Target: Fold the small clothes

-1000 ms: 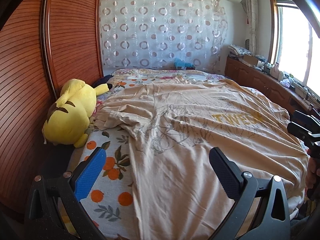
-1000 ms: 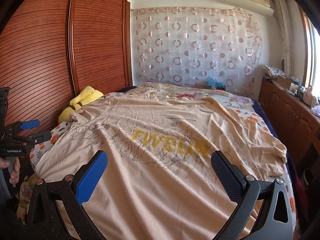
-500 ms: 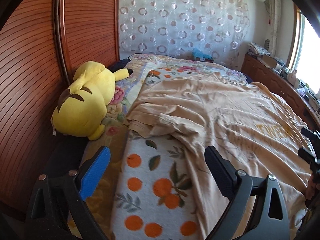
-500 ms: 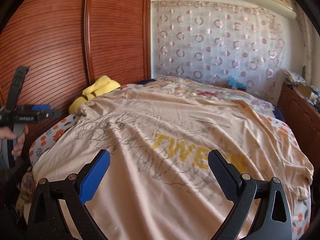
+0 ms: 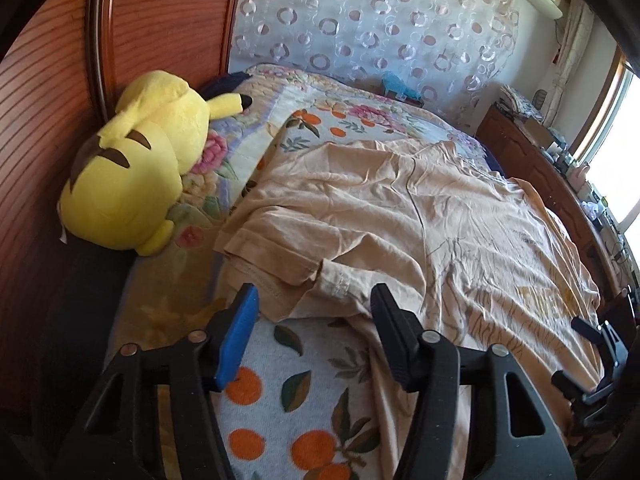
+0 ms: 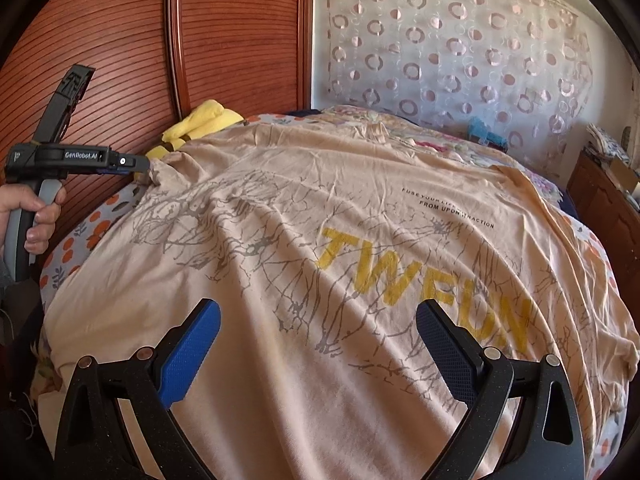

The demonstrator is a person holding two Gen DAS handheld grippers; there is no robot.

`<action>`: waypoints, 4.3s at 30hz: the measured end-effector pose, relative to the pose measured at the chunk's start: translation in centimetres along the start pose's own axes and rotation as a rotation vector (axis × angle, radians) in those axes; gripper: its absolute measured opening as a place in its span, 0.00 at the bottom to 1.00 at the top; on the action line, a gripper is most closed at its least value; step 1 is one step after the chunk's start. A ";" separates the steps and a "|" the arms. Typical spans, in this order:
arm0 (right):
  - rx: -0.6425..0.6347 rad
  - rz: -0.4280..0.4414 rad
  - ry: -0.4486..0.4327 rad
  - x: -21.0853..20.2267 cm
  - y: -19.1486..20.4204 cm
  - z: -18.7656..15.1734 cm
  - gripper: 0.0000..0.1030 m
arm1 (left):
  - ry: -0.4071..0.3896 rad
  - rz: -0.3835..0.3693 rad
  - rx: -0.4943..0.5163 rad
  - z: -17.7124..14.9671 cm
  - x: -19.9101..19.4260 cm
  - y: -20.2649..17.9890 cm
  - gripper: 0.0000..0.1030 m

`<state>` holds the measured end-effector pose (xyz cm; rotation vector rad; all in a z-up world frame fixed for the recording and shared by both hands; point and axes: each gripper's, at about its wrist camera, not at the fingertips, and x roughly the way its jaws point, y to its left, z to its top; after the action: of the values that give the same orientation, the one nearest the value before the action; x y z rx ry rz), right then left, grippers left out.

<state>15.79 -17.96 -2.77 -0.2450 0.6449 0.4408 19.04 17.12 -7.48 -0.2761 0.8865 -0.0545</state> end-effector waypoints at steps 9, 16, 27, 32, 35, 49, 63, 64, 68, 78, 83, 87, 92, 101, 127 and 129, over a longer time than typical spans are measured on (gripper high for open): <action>0.032 0.009 0.082 2.1 0.6 1.1 0.96 | 0.044 0.018 -0.002 1.4 2.5 -1.5 0.32; 0.075 0.013 0.071 1.4 -0.2 0.8 0.96 | 0.007 0.003 0.073 3.5 1.4 -4.0 0.10; 0.085 0.006 0.065 1.3 -0.5 0.6 0.96 | 0.000 -0.108 0.298 2.4 -2.2 -13.0 0.14; 0.082 0.006 0.069 1.2 -0.5 0.8 0.96 | -0.024 -0.102 0.319 2.0 -3.1 -11.8 0.56; 0.079 0.003 0.070 1.2 -0.5 0.8 0.96 | -0.029 -0.078 0.278 2.5 -3.0 -9.7 0.67; 0.073 0.058 -0.062 -1.4 -0.7 3.4 0.96 | 0.091 -0.007 0.175 2.5 4.1 -5.0 0.43; 0.093 0.047 -0.114 -3.6 -2.3 2.4 0.96 | 0.045 -0.100 0.323 5.7 1.5 -13.5 0.04; 0.100 0.041 -0.121 -3.9 -2.7 2.2 0.96 | 0.043 -0.112 0.335 6.0 1.2 -14.5 0.04; 0.119 0.006 -0.144 -5.2 -4.1 1.5 0.96 | 0.036 -0.168 0.397 6.9 0.3 -19.3 0.04; 0.138 -0.029 -0.144 -5.4 -5.1 0.7 0.96 | 0.016 -0.190 0.452 5.8 -1.1 -20.7 0.44; 0.135 -0.018 -0.142 -4.7 -5.0 1.4 0.96 | 0.090 -0.081 0.451 3.1 1.0 -16.1 0.44; 0.106 -0.011 -0.135 -3.5 -4.5 2.4 0.96 | 0.141 -0.029 0.421 1.3 2.8 -12.5 0.44; 0.064 0.042 -0.104 -1.2 -4.2 4.4 0.95 | 0.133 -0.033 0.407 -0.2 3.5 -10.4 0.45; 0.054 0.063 -0.027 3.3 -4.6 7.7 0.87 | 0.014 -0.056 0.398 -2.0 3.0 -9.3 0.56; 0.031 0.267 0.101 8.9 1.7 7.6 0.39 | 0.017 -0.090 0.364 -4.6 -2.4 -6.1 0.56; 0.023 0.255 0.126 9.7 2.3 7.7 0.25 | 0.016 -0.115 0.379 -5.3 -2.7 -6.7 0.56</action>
<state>25.65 -10.16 -3.07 -0.1696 0.8090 0.6655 13.67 9.94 -6.88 0.0278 0.8571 -0.3280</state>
